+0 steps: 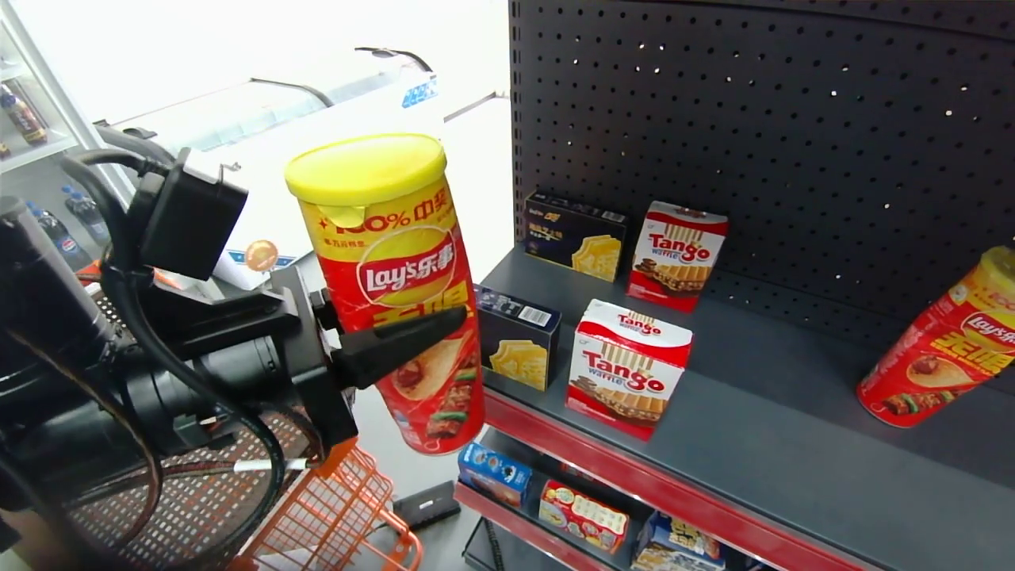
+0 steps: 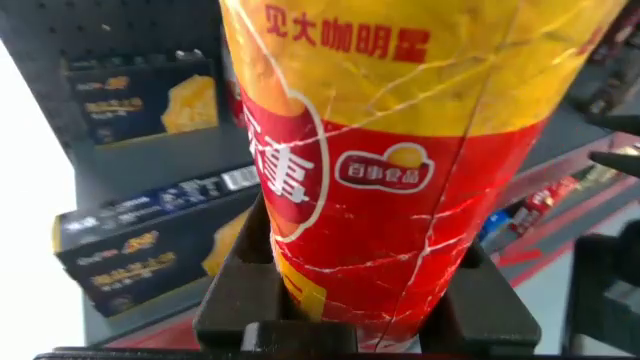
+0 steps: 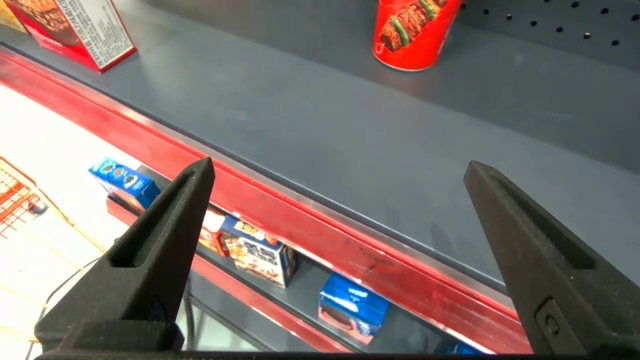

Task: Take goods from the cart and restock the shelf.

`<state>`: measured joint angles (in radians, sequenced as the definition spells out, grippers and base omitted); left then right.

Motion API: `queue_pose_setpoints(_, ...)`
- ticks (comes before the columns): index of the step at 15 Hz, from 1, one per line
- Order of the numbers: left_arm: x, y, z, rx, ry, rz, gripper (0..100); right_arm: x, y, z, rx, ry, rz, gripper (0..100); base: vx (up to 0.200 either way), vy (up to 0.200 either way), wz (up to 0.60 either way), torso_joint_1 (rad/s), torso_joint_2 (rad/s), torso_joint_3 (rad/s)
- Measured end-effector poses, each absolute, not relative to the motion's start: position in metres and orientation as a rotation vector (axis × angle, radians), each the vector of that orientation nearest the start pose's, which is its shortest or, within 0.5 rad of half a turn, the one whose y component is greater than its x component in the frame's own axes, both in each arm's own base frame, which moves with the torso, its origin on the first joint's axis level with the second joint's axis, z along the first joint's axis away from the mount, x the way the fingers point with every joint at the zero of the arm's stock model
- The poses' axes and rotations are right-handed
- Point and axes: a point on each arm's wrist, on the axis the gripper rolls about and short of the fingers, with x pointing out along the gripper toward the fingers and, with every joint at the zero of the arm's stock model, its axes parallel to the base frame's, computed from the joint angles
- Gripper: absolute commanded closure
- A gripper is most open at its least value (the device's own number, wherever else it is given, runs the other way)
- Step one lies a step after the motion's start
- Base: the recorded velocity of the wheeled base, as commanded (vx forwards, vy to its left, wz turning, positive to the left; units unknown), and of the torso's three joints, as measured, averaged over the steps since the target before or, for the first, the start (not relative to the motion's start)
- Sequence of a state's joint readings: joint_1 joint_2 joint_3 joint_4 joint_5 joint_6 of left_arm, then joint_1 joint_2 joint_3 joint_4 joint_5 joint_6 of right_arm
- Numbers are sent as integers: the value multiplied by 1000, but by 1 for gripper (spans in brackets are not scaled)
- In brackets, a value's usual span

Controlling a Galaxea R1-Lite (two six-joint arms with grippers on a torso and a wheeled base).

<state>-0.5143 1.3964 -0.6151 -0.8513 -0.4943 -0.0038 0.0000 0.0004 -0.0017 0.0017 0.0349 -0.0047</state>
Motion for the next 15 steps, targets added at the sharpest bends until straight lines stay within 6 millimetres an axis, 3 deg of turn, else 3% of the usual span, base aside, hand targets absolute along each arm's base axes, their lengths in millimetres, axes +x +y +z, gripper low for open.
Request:
queue_pose_setpoints(5, 170, -124, 234, -4, -40, -1075, 100, -23, 1, 76, -4, 0, 36, 0, 0, 0, 0, 0, 0, 0)
queue_pose_setpoints(15, 171, -127, 246, -6, -88, -1092, 100, -23, 1, 76, -4, 0, 36, 0, 0, 0, -600, 4, 0, 3)
